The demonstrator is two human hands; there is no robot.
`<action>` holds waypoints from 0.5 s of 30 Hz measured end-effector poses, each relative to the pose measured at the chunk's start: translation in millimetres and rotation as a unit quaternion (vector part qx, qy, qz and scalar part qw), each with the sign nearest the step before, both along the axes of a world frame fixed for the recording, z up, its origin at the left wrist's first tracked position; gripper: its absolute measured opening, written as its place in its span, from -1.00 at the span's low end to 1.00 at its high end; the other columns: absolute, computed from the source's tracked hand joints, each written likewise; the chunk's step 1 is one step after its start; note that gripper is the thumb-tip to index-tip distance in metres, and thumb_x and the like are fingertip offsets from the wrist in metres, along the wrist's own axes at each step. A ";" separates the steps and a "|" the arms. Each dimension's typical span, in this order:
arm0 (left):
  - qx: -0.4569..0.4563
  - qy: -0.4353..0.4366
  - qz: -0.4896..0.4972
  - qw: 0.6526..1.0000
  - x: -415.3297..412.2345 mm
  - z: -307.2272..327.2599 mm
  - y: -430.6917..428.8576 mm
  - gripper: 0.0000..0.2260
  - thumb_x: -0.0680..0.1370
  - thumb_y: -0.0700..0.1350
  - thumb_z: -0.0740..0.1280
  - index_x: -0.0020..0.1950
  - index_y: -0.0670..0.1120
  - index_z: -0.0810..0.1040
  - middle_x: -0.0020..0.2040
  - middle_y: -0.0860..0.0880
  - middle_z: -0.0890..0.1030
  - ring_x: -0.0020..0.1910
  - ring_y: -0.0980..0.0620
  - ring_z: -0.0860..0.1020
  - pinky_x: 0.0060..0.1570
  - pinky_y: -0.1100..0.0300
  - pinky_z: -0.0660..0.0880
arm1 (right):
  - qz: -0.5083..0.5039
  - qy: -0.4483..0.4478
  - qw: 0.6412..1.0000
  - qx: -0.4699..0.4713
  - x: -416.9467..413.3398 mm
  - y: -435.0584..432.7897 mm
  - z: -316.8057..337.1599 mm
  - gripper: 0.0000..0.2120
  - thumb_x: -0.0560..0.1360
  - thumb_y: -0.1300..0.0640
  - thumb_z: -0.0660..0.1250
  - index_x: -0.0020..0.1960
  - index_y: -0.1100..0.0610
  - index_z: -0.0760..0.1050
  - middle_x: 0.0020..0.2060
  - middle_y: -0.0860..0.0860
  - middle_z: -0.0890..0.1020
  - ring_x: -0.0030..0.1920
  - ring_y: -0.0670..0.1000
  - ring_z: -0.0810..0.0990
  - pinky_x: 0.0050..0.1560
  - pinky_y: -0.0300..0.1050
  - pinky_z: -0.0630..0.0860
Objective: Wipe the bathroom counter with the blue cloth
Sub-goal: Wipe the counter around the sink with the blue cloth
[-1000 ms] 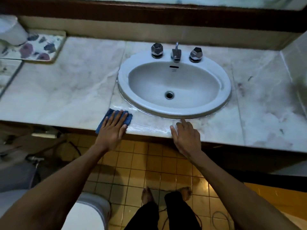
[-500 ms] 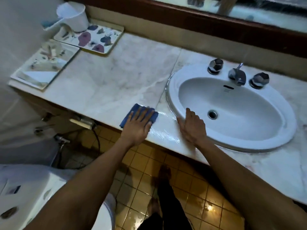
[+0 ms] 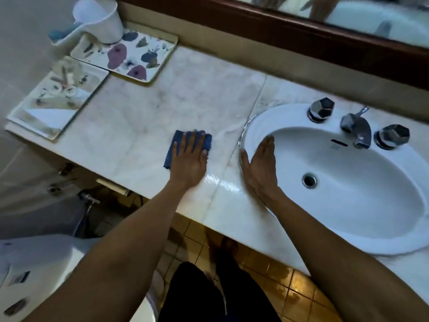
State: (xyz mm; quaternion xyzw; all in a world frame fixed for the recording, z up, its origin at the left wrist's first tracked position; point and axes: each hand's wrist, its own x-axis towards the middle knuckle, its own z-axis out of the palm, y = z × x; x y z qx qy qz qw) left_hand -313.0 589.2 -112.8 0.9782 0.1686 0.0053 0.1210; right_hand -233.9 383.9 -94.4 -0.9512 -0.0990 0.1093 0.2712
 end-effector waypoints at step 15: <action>0.006 0.021 0.052 0.998 37.6 2.6 74.8 -0.49 0.69 0.08 -0.12 0.66 0.04 -0.01 0.66 0.01 0.04 0.64 -0.08 -0.02 0.58 -0.16 -0.07 | 0.116 -0.100 0.971 -0.183 85.3 90.0 -8.4 -0.35 0.67 -0.11 -0.01 0.57 0.34 0.07 0.59 0.27 0.04 0.61 0.20 -0.04 0.58 0.14 -0.19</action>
